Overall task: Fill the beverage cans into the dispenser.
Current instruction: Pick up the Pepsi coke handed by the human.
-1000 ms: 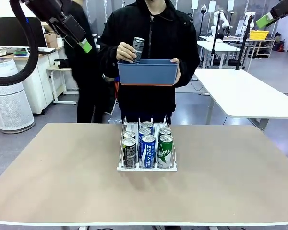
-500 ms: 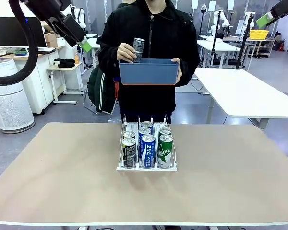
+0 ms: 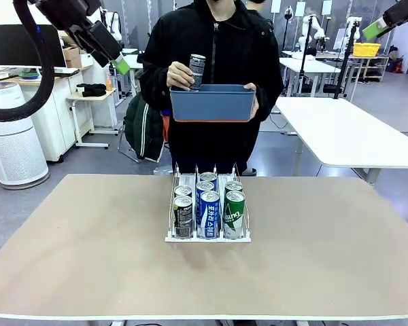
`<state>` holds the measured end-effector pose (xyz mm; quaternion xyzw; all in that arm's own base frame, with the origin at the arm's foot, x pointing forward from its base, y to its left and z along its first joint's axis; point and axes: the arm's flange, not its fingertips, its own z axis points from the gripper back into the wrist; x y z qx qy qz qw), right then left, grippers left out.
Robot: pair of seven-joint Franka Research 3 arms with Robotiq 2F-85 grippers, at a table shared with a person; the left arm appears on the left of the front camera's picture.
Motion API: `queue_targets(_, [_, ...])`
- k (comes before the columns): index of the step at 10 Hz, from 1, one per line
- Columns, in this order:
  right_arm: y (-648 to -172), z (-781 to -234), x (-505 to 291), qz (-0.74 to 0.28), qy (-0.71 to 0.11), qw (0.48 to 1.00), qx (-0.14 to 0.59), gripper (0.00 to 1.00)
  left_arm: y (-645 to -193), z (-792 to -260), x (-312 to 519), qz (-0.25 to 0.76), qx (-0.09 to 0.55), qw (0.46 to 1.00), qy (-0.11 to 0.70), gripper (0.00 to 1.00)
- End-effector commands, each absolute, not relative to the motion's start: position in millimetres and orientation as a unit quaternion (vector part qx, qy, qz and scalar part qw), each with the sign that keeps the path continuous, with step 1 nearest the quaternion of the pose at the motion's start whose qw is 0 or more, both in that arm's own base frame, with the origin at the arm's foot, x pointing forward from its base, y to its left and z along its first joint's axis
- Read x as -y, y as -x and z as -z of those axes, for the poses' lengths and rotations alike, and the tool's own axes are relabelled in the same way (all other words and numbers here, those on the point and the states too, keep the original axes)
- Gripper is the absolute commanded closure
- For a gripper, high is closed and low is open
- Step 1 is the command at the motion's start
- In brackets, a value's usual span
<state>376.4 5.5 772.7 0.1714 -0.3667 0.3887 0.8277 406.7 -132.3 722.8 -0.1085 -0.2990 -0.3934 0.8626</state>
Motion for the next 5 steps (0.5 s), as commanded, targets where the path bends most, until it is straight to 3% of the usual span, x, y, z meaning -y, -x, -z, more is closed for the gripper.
queue_targets(1, [-376.3,-771.2,-6.0,-0.389,-0.173,0.828,0.365,0.0,-406.0,-723.0,130.0,0.395,0.3,0.861,0.111,0.0])
queue_targets(5, [-376.3,-771.2,-6.0,-0.389,-0.173,0.828,0.365,0.0,-406.0,-723.0,130.0,0.395,0.3,0.861,0.111,0.0])
